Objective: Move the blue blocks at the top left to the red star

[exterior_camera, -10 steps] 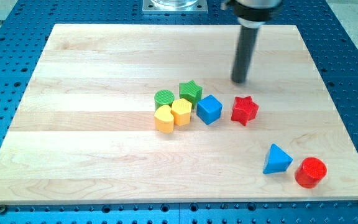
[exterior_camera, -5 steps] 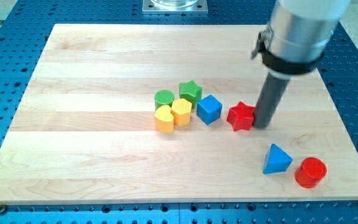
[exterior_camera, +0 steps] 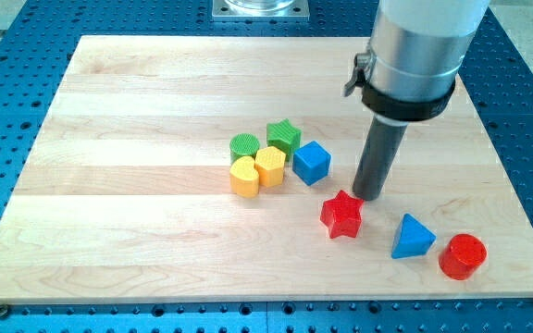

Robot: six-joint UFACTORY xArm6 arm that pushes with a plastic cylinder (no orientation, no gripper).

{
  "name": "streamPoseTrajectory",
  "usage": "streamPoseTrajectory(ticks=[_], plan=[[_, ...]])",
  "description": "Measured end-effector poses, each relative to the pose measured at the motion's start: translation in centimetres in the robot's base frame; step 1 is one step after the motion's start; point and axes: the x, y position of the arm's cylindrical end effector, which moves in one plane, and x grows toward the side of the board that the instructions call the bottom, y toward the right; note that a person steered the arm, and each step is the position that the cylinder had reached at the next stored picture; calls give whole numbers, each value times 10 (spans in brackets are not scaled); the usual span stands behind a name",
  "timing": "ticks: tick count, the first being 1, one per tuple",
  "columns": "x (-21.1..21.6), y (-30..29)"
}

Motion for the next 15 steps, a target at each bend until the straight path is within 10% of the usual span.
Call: streamPoseTrajectory(ticks=[2, 4, 15], plan=[[-5, 108], [114, 162], [29, -30]])
